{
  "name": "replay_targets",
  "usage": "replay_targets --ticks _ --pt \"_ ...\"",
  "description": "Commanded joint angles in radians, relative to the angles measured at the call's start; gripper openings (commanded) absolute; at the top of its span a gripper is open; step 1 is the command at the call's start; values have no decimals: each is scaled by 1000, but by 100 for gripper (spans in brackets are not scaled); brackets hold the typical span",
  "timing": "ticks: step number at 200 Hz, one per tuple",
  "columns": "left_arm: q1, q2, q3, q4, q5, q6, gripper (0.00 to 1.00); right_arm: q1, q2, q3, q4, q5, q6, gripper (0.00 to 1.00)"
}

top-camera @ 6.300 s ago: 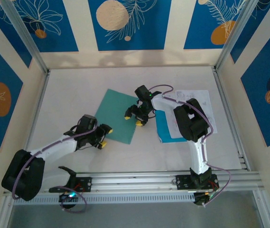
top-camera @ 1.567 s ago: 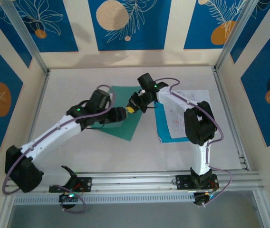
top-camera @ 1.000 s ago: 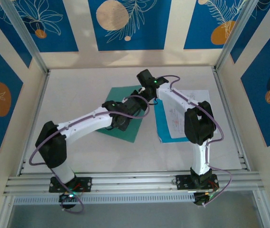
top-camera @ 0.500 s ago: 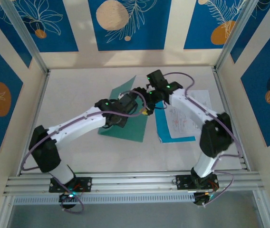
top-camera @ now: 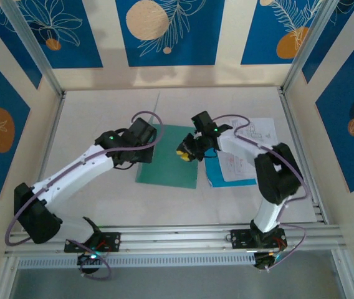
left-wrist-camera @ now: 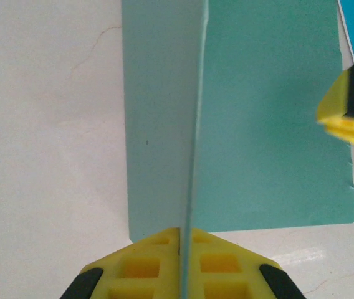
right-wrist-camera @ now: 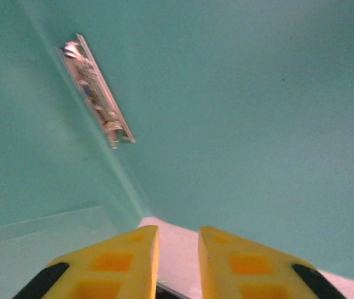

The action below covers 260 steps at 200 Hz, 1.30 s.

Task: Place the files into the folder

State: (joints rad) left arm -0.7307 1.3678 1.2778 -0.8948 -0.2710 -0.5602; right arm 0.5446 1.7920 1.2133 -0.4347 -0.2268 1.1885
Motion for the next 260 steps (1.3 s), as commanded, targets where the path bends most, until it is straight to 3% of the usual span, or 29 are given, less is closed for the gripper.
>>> replay_targets --ticks 1,20,33,64,86,121,153,188,203,227,245,260 --pt "42 -52 -35 -17 51 -53 0 20 87 68 -73 -23 -19 20" --pt "89 -99 -70 -19 71 -68 0 25 153 87 -112 -11 -36 19" --pt "127 -132 -97 -28 84 -80 6 22 184 97 -138 -3 -46 18" --pt "247 -210 -150 -92 83 -92 31 16 237 123 -192 3 -80 17" --pt "356 -253 -188 -139 86 -90 45 14 251 122 -205 3 -91 16" --pt "572 -348 -306 -151 169 -102 52 10 253 121 -224 9 -106 16" --pt "745 -376 -366 -167 272 -201 65 6 256 121 -228 3 -115 16" --pt "817 -342 -480 -32 451 -418 69 8 258 158 -244 -3 -143 17" --pt "824 -328 -472 -21 437 -470 69 9 257 185 -261 -9 -162 19" --pt "824 -331 -352 -79 335 -464 69 12 243 239 -291 -19 -195 23" --pt "800 -293 -265 -51 361 -394 66 15 209 281 -311 -18 -216 31" --pt "715 -228 -197 -10 396 -328 60 7 162 302 -334 7 -235 35"
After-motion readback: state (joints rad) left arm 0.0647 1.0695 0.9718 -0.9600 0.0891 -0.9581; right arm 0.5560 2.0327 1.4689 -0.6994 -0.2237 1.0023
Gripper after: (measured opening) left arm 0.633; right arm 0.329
